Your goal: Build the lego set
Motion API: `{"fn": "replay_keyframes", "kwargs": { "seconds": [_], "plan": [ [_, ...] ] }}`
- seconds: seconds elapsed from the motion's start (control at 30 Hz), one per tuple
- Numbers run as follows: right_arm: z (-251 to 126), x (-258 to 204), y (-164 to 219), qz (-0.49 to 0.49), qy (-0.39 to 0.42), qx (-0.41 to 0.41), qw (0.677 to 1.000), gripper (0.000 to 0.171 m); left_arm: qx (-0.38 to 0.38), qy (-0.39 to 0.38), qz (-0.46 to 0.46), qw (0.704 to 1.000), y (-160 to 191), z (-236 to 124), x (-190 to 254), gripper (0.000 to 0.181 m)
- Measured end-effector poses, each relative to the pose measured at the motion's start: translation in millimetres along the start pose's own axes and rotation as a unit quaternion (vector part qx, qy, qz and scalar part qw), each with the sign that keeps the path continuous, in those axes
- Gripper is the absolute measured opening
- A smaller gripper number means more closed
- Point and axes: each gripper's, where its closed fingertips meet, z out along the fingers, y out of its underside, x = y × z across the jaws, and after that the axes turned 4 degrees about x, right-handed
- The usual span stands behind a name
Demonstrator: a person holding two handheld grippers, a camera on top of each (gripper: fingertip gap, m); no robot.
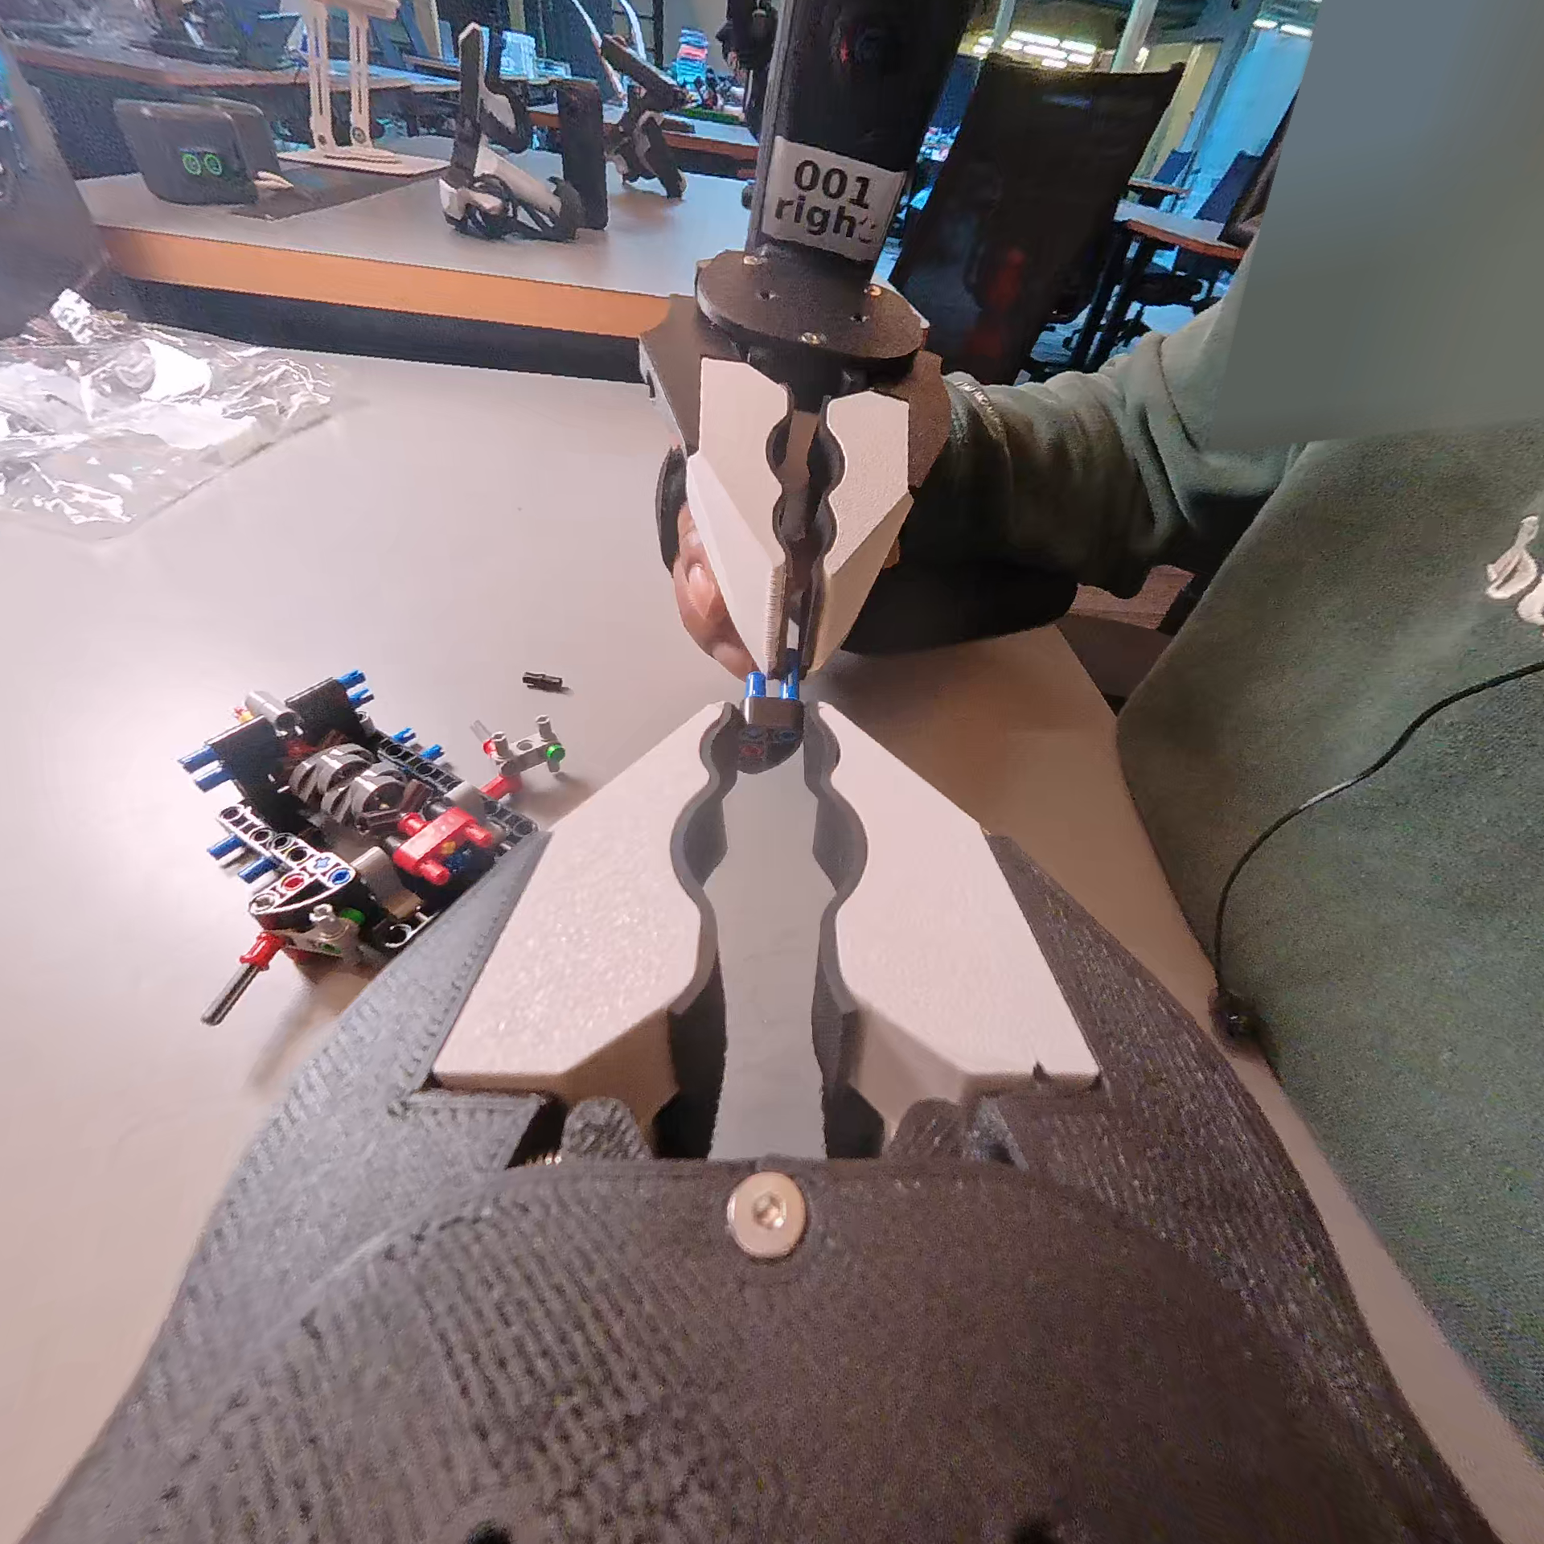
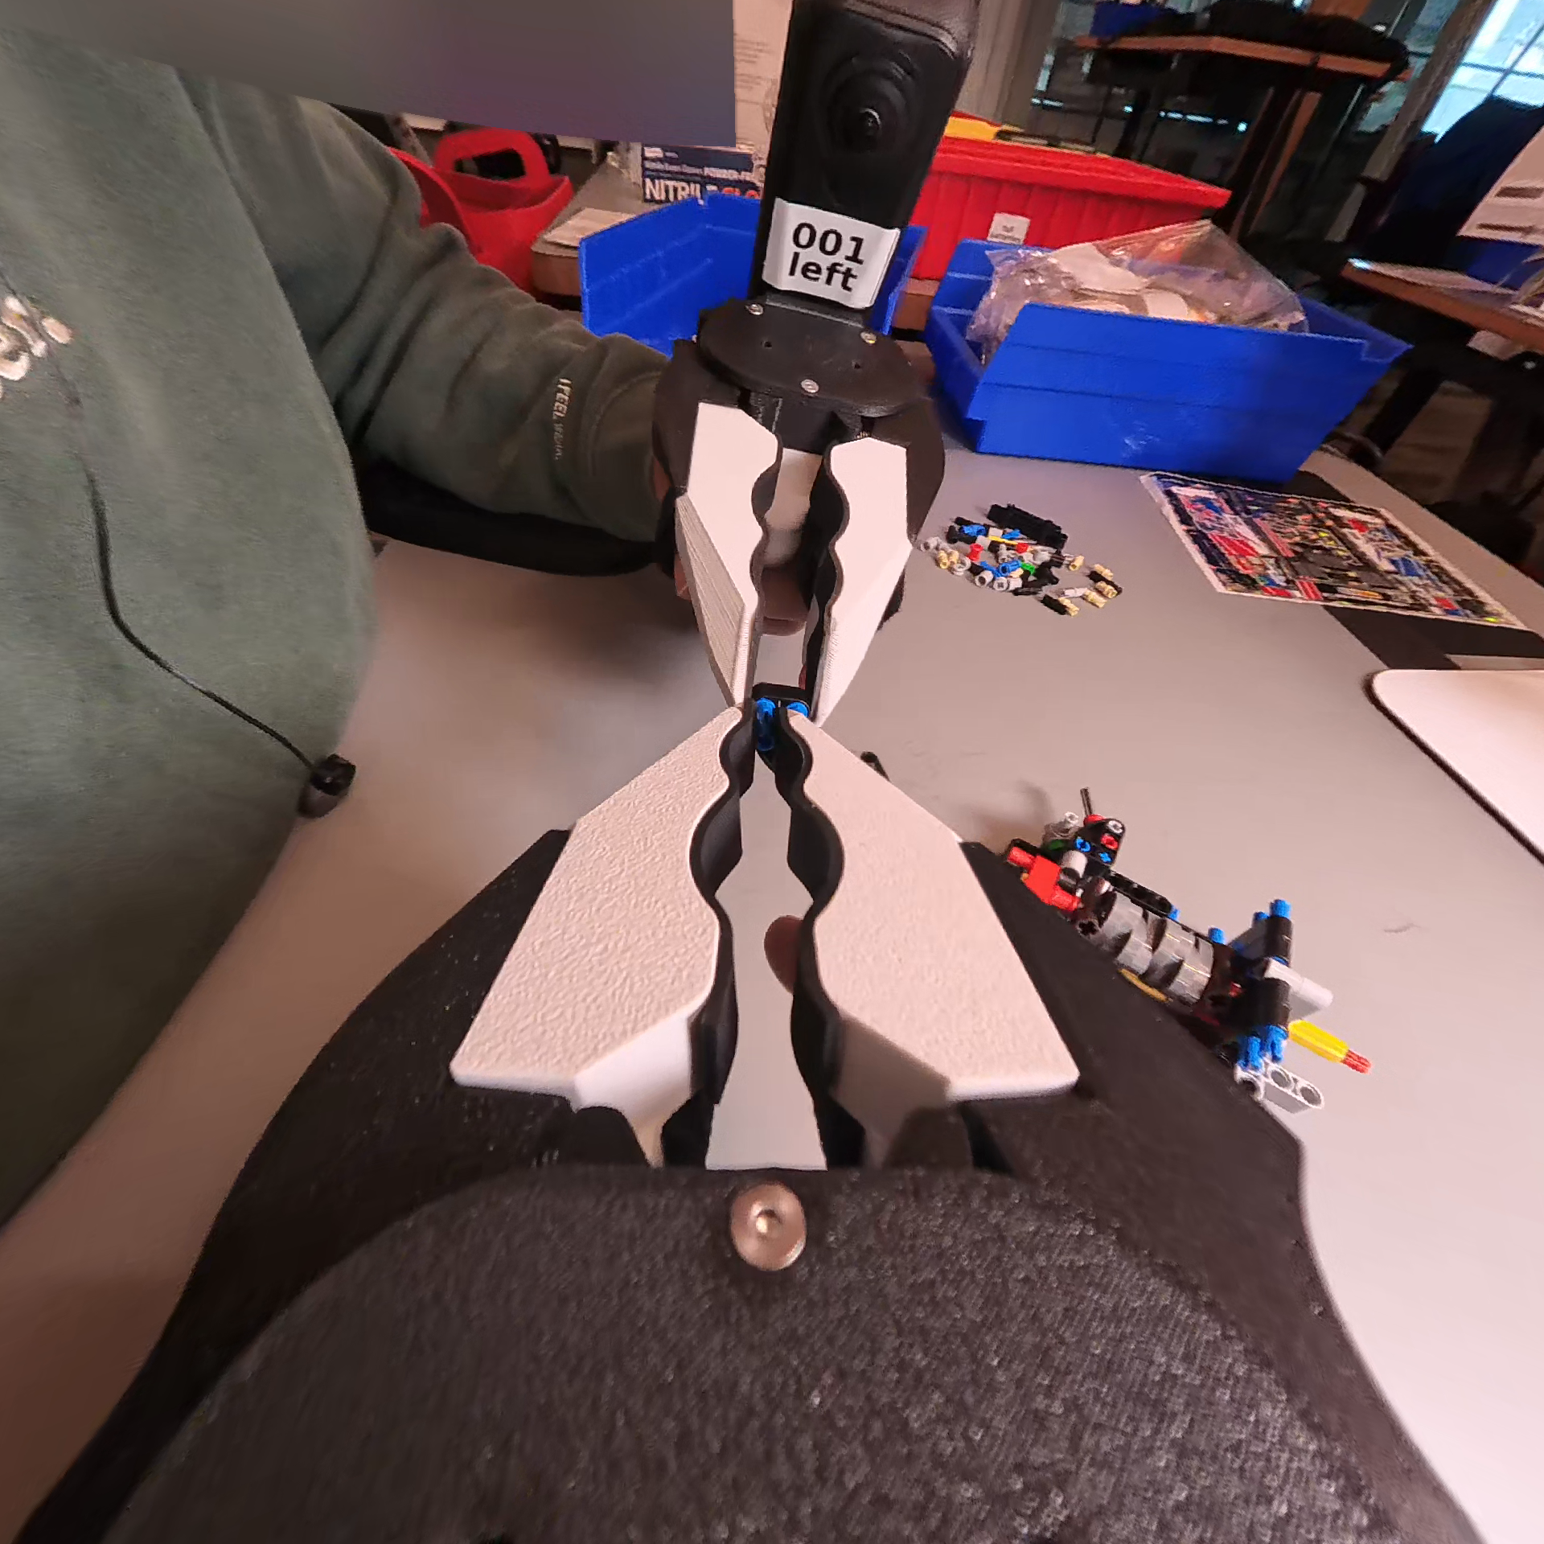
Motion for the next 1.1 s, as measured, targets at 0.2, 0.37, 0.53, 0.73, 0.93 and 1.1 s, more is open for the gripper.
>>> {"fn": "replay_keyframes", "kwargs": {
  "seconds": [0.2, 0.37, 0.53, 0.73, 0.93, 1.1],
  "plan": [
    [-3.1, -1.9, 1.2, 0.008, -0.017, 0.003, 1.000, 0.001, 0.005, 0.008, -0.004, 1.000, -0.4, 2.0, 2.1, 0.014],
    [-6.1, -3.2, 0.8, 0.013, -0.029, 0.007, 0.999, 0.001, 0.014, 0.012, -0.006, 1.000, -1.6, 3.4, 4.0, 0.014],
    [-35.3, 15.7, -10.3, 0.012, 0.011, 0.043, 0.999, 0.000, 0.042, -0.020, -0.014, 0.999, -10.6, -16.3, -13.0, 0.013],
    [-32.3, 19.8, 11.6, 0.014, 0.024, -0.011, 1.000, 0.000, -0.038, -0.020, -0.001, 0.999, 19.0, -2.3, -12.3, 0.014],
    [-36.7, 36.5, 10.1, 0.022, 0.069, -0.002, 0.997, 0.000, -0.063, -0.028, 0.021, 0.997, 24.2, 2.1, -6.9, 0.014],
    [-38.9, 41.6, 7.6, 0.023, 0.083, 0.009, 0.996, 0.000, -0.058, -0.033, 0.017, 0.998, 23.0, 1.0, -9.9, 0.013]
  ]
}}
